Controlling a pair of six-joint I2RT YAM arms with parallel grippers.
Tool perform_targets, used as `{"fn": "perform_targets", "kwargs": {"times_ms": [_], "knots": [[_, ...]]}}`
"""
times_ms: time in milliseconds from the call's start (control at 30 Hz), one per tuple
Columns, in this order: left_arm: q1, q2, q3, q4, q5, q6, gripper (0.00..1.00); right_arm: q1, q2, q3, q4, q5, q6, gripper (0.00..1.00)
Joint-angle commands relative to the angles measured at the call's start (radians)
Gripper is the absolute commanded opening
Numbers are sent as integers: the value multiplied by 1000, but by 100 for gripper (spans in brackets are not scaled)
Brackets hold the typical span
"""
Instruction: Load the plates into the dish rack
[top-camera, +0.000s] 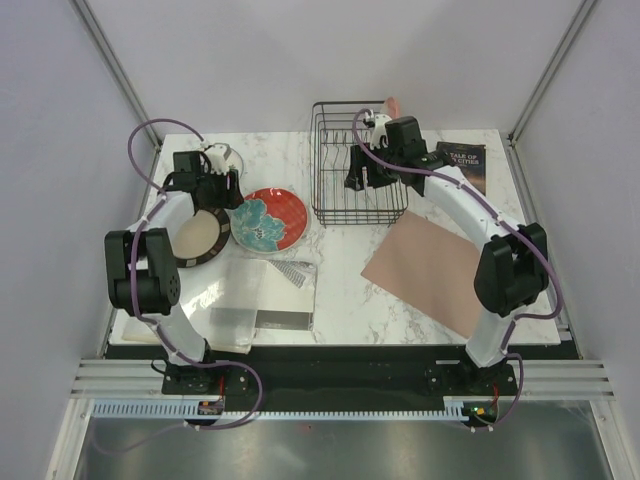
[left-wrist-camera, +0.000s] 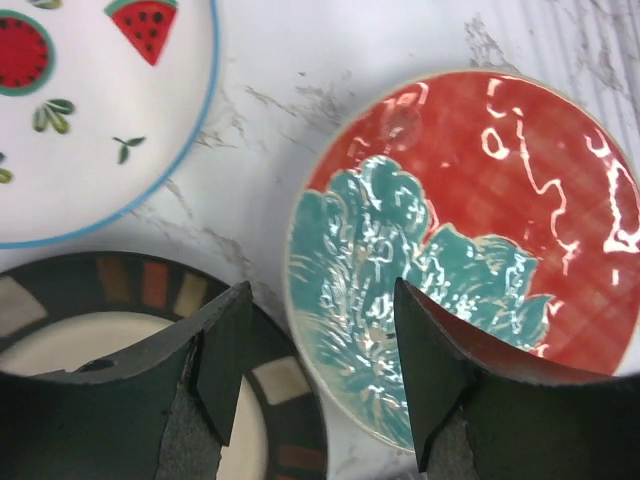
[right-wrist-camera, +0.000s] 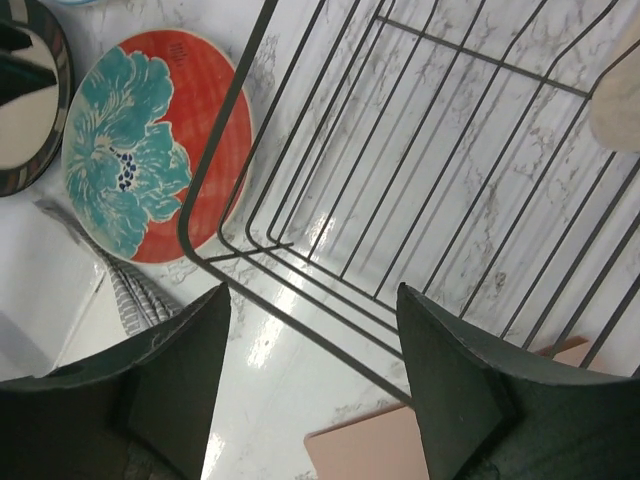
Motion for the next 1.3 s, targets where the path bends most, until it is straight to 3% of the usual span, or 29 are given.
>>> {"fn": "perform_targets", "kwargs": {"times_ms": [0,133,467,667,967,1267], "knots": [[32,66,103,35,60,83,65,-8,-111,-36,7,-64,-10,75],[63,136,141,9,210,110,65,-10,-143,-56,3,-25,2,79],[133,300,310,-102,346,92,62,-13,-155,-54,-11,1,-5,82],[134,421,463,-317,453,141,60,-19,-119,-23,-29,0,-13,84],[132,481,525,-474,453,204,58,-31,-91,-22,-22,17,1,85],[130,551,607,-651,559,293,51,-54,-43,4,-13,-28,28,85]]}}
